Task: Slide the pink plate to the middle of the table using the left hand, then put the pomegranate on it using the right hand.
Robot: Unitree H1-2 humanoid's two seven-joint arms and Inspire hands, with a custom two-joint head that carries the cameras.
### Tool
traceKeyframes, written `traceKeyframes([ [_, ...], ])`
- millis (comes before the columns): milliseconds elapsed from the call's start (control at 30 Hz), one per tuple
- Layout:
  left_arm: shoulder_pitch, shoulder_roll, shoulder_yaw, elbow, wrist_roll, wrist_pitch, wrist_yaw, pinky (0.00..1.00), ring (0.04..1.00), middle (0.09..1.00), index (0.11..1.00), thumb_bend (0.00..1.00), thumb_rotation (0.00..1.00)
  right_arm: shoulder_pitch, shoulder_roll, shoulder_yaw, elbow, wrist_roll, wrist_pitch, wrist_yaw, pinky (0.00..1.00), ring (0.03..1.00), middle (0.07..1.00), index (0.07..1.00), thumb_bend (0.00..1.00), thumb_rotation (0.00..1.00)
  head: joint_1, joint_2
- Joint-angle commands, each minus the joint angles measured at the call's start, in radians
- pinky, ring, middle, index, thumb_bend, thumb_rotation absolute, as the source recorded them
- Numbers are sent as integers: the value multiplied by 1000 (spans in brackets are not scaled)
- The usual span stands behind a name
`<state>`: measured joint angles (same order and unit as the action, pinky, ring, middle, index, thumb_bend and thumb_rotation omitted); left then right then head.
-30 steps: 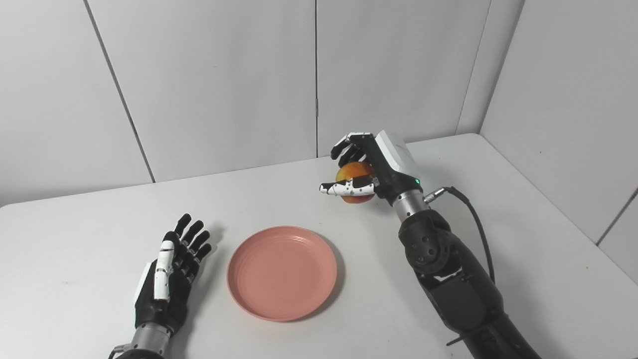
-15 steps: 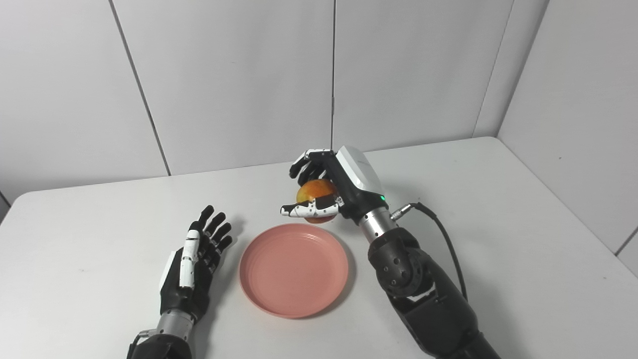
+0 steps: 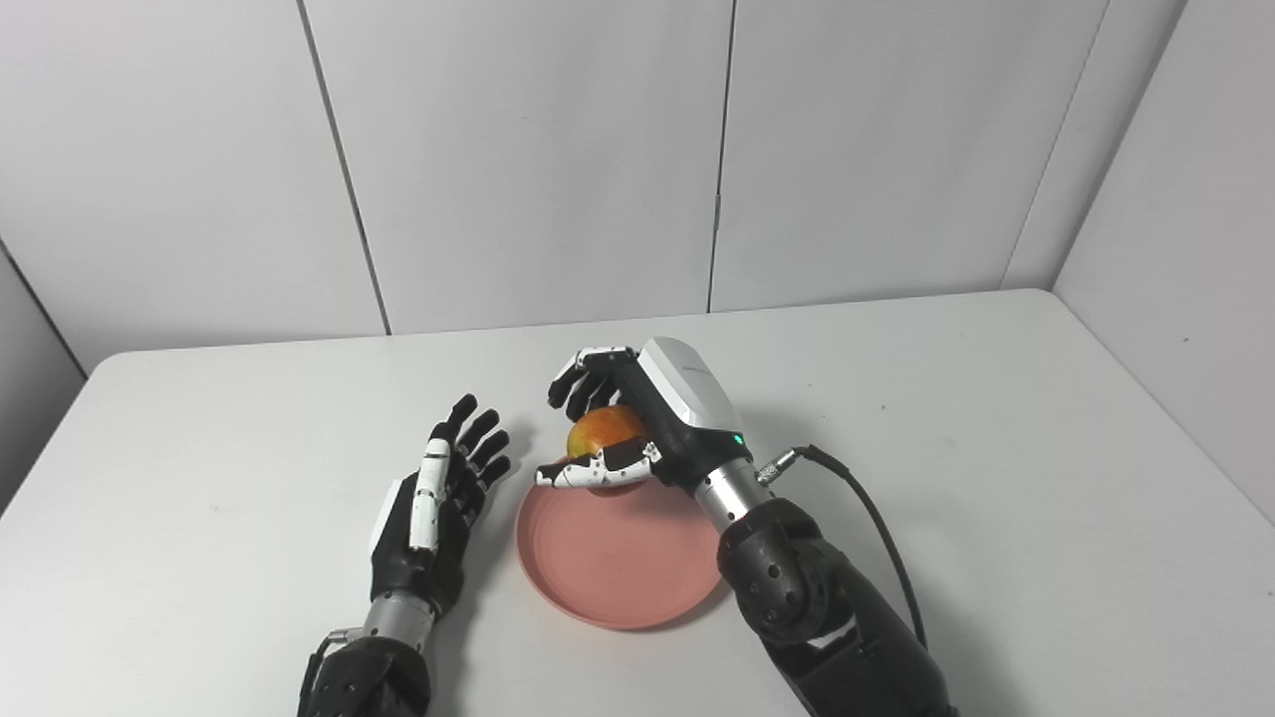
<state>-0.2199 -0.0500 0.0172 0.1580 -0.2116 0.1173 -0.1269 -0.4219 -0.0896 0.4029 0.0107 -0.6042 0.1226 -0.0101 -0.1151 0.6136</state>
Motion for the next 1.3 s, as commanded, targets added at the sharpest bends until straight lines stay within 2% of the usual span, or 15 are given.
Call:
traceKeyframes([
  [0,1,-10,-4,25,23,23,28,893,904,920,919,431,1000,-27,12,-2,-14,7,-58,-1,321,389,454,488,494,133,8,2],
  [100,1,-17,-4,24,33,16,37,891,904,919,918,429,1000,-20,12,-3,-12,13,-48,14,312,380,445,488,494,134,15,5],
  [267,-2,-28,-1,20,42,21,56,896,907,917,916,428,1000,-9,2,-5,9,22,-70,23,320,383,440,487,495,132,29,14],
  [600,-5,-32,-3,16,46,21,58,906,914,925,924,414,1000,14,-24,-3,29,20,-92,32,294,363,430,486,495,129,39,30],
  [1267,-5,-34,-6,5,45,32,57,894,905,918,916,423,1000,47,-53,-13,46,9,-102,34,328,398,463,488,498,128,42,37],
])
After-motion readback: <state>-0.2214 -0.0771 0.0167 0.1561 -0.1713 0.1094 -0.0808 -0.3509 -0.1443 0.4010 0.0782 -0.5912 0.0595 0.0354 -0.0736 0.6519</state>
